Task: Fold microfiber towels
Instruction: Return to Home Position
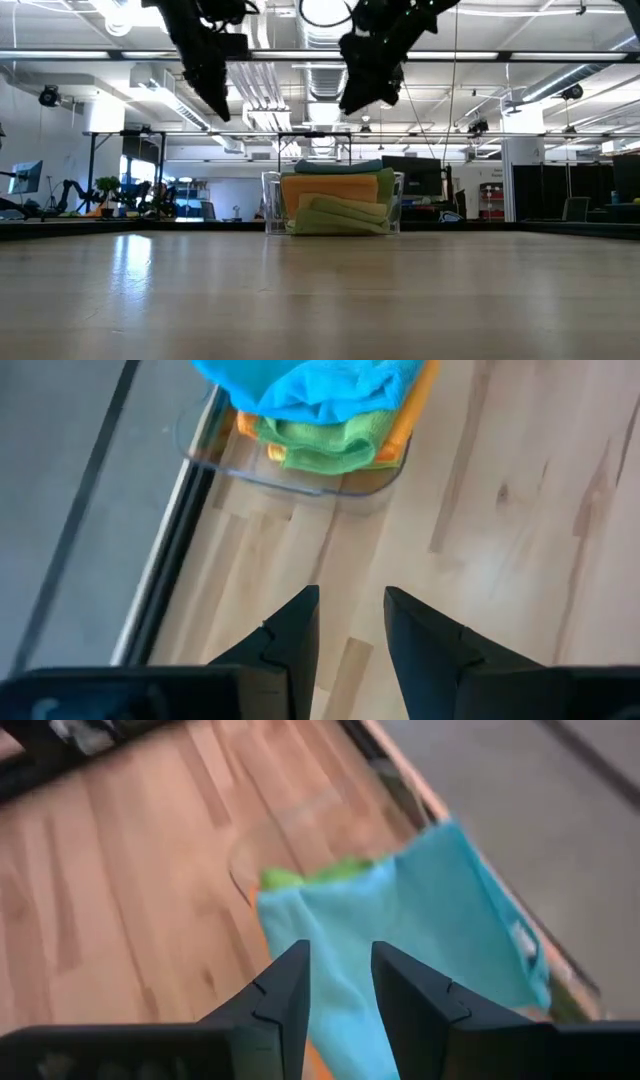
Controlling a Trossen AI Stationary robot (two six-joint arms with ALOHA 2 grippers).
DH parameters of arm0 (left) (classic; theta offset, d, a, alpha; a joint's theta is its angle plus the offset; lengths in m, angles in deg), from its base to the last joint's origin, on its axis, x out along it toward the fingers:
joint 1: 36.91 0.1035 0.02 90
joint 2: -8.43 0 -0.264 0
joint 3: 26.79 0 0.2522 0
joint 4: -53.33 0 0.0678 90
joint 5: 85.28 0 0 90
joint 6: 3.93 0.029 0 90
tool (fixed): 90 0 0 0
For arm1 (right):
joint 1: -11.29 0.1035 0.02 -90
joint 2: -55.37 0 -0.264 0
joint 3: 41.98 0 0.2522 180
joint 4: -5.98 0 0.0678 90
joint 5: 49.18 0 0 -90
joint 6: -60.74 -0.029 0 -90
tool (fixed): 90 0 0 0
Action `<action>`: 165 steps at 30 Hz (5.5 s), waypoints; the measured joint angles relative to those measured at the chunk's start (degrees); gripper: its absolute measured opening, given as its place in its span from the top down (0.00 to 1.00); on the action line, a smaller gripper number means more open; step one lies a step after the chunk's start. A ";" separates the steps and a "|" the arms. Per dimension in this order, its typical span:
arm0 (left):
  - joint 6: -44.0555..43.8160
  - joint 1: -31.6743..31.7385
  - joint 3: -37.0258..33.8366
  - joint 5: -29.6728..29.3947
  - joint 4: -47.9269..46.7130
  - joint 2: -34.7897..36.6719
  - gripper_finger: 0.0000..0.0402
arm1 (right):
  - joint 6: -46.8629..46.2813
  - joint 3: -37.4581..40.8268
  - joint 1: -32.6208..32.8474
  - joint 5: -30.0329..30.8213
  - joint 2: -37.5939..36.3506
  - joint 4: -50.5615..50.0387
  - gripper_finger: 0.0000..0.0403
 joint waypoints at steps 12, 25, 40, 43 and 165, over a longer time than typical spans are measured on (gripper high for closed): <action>-7.17 -3.29 -21.36 4.00 11.99 21.86 0.75 | -0.55 -0.48 3.55 -0.09 -2.36 6.26 0.74; -10.85 -4.16 -33.24 16.79 21.00 38.50 0.75 | -12.79 -0.48 11.37 -0.05 -2.36 14.04 0.74; -15.52 -4.56 -47.74 21.09 40.86 54.69 0.75 | -18.20 -0.43 17.44 1.92 -2.41 21.61 0.74; -16.74 -4.55 -50.77 21.10 47.74 56.25 0.75 | -18.74 -0.48 17.69 1.94 -2.45 21.31 0.74; -38.60 -4.51 -71.26 19.34 73.86 53.88 0.75 | -8.75 94.03 12.77 2.35 -101.29 37.40 0.74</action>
